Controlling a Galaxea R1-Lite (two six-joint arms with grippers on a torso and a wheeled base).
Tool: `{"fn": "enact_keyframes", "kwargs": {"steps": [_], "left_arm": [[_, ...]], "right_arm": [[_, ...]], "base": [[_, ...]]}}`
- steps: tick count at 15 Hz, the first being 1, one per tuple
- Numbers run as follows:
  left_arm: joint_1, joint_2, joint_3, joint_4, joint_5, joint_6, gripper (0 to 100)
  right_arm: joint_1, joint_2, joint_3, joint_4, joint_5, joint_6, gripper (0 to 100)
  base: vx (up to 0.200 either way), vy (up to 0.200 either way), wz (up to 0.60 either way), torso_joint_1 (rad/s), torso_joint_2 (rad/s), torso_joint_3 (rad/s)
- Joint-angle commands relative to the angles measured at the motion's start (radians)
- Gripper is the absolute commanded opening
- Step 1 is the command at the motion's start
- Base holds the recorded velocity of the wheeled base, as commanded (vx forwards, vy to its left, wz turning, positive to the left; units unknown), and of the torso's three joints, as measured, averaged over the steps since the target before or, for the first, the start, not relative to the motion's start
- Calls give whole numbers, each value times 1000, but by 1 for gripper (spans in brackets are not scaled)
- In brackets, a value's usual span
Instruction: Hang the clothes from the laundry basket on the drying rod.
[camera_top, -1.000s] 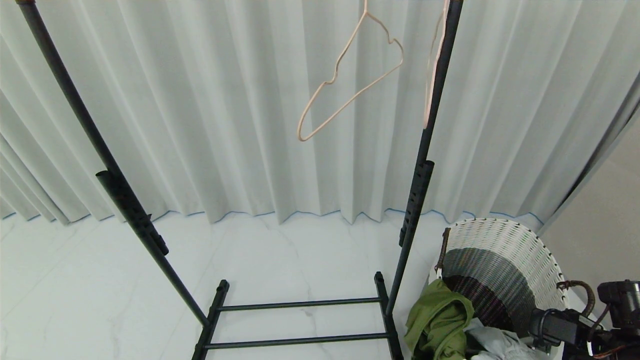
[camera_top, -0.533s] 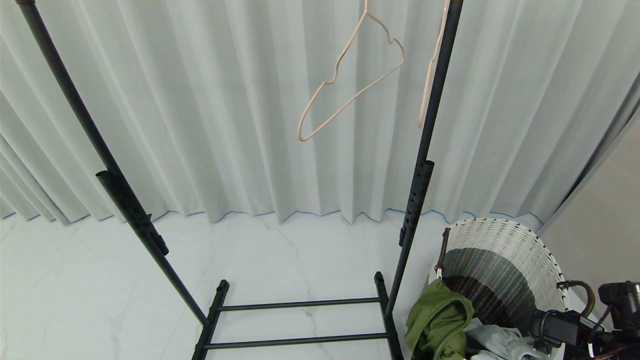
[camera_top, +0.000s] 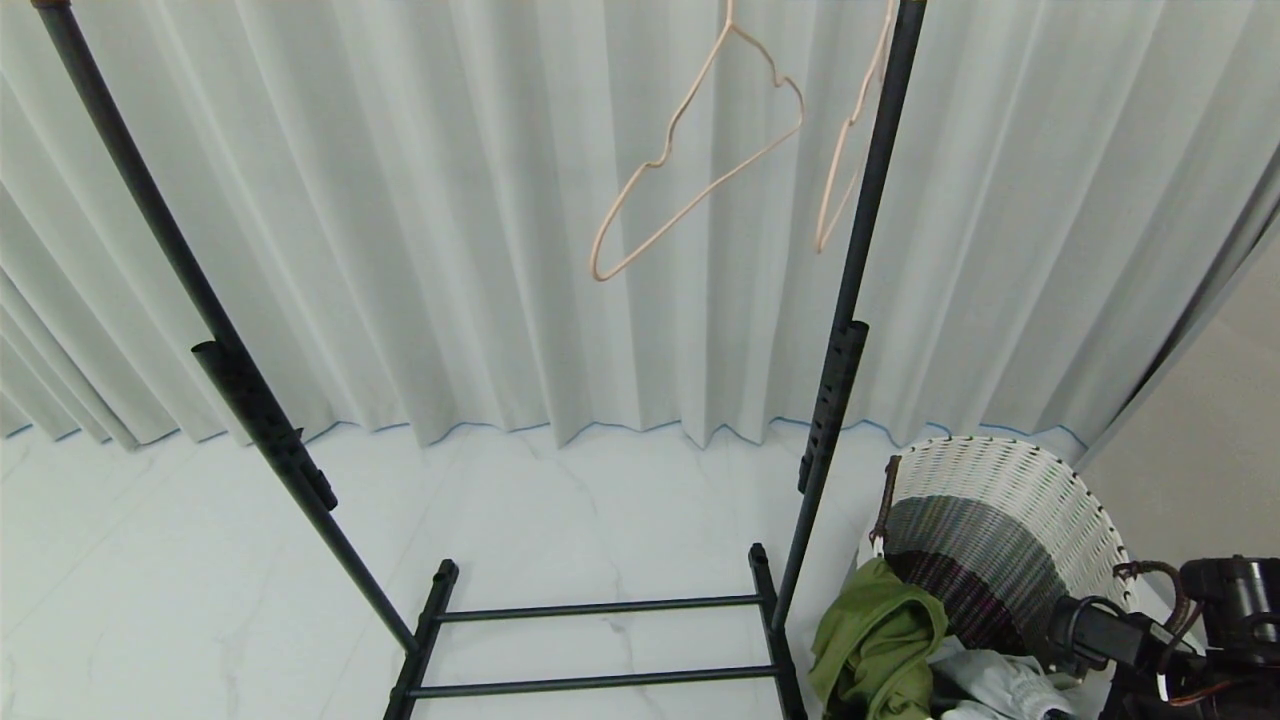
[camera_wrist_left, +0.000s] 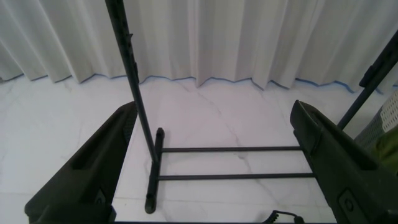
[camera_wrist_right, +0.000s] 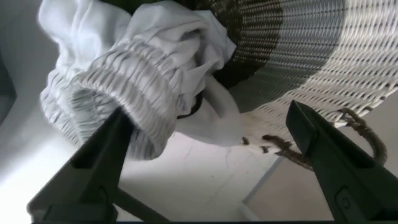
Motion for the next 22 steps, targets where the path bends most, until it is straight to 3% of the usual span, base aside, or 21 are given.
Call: {"fn": "enact_keyframes", "kwargs": {"steps": [1, 7, 12, 16, 18, 20, 21, 22], "left_arm": [[0, 0, 0, 1, 0, 0, 100], [0, 0, 0, -1, 0, 3, 100], [0, 0, 0, -1, 0, 3, 100], [-2, 0, 0, -1, 0, 2, 100], [-2, 0, 0, -1, 0, 2, 100], [0, 0, 0, -1, 0, 2, 100], [0, 0, 0, -1, 0, 2, 100], [0, 0, 0, -1, 0, 3, 100]], "right_arm": [[0, 10, -3, -15, 1, 0, 0], [-3, 1, 8, -30, 1, 3, 0], [-18, -110, 62, -30, -12, 107, 0], [-26, -341, 94, 12, -93, 227, 0], [-26, -458, 47, 114, -113, 245, 0], [-26, -646, -98, 406, -144, 268, 0], [-26, -694, -144, 496, -154, 276, 0], [-26, -814, -279, 757, -183, 308, 0]], "base": [[0, 0, 0, 0, 0, 0], [0, 0, 0, 0, 0, 0], [0, 0, 0, 0, 0, 0], [0, 0, 0, 0, 0, 0], [0, 0, 0, 0, 0, 0], [0, 0, 0, 0, 0, 0], [0, 0, 0, 0, 0, 0], [0, 0, 0, 0, 0, 0]]}}
